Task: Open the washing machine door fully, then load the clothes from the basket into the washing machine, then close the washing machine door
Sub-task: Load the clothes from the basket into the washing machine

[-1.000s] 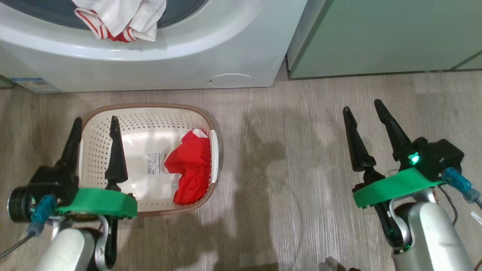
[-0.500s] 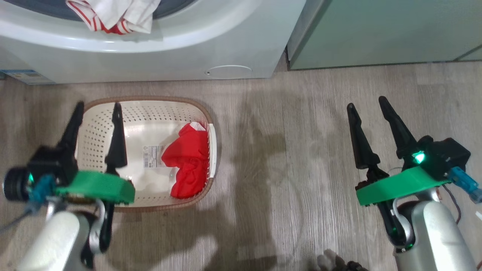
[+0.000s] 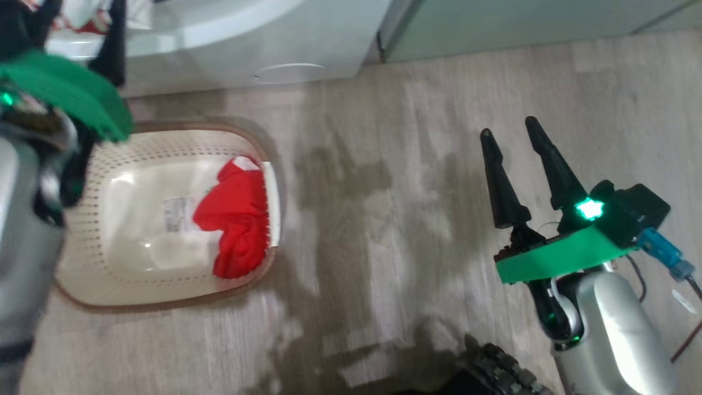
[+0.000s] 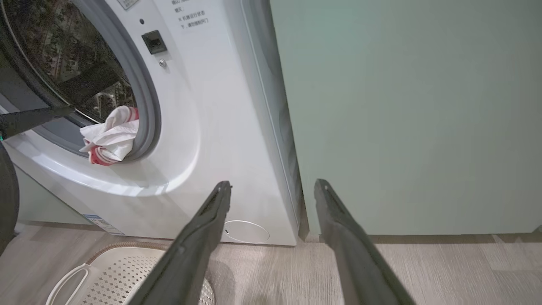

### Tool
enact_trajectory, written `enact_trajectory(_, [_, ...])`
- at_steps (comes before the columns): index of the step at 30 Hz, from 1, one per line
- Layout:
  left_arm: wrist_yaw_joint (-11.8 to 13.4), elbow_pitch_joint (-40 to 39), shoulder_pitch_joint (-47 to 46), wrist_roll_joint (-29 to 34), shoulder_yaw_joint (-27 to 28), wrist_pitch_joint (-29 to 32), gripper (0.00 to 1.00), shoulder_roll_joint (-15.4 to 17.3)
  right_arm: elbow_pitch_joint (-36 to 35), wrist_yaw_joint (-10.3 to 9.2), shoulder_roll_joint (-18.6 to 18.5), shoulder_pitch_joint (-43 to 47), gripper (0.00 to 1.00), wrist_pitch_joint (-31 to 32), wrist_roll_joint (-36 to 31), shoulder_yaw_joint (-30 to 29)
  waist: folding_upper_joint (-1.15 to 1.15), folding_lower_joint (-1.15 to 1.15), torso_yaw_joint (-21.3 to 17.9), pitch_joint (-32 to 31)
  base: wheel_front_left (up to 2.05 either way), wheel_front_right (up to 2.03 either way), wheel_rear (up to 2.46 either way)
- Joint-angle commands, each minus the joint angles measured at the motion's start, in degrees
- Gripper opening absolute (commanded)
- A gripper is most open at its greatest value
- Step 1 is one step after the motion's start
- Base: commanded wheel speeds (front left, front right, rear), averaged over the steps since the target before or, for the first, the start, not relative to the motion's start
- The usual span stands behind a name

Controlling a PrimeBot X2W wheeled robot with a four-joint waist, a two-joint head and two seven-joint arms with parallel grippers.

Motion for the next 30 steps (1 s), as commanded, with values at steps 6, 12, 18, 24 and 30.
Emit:
enact_trajectory(6, [-2.97, 6.64, -10.68, -0.65, 1.89, 7.07, 1.00, 5.55, 1.56, 0.00, -0.32, -1.14, 1.00, -2.44, 2.99, 3.34, 0.00, -0.01, -5.23, 3.27, 0.00, 0.00, 0.00])
enact_trajectory(12, [-3.95, 14.28, -17.47, 0.08, 0.60, 15.70, 1.00, 8.88, 3.39, 0.00, -0.32, -2.21, 1.00, -3.16, 5.19, 4.86, 0.00, -0.01, -7.40, 4.13, 0.00, 0.00, 0.00])
enact_trajectory(18, [-3.89, 19.24, -21.50, -0.09, -0.96, 28.17, 1.00, 12.11, 2.51, 0.00, -0.32, -3.03, 1.00, -3.26, 7.36, 5.69, 0.00, -0.01, -8.71, 5.06, 0.00, 0.00, 0.00])
enact_trajectory(24, [-4.01, 19.67, -23.31, -2.33, -1.42, 39.05, 0.62, 13.84, 1.56, 0.00, -0.32, -3.04, 1.00, -3.27, 8.38, 6.17, 0.00, -0.01, -9.45, 5.92, 0.00, 0.00, 0.00])
enact_trajectory(30, [-3.78, 17.83, -23.94, -1.61, -2.12, 42.46, 0.00, 16.13, 1.13, 0.00, -0.32, -3.05, 1.00, -3.27, 8.79, 6.26, 0.00, -0.01, -9.97, 6.43, 0.00, 0.00, 0.00])
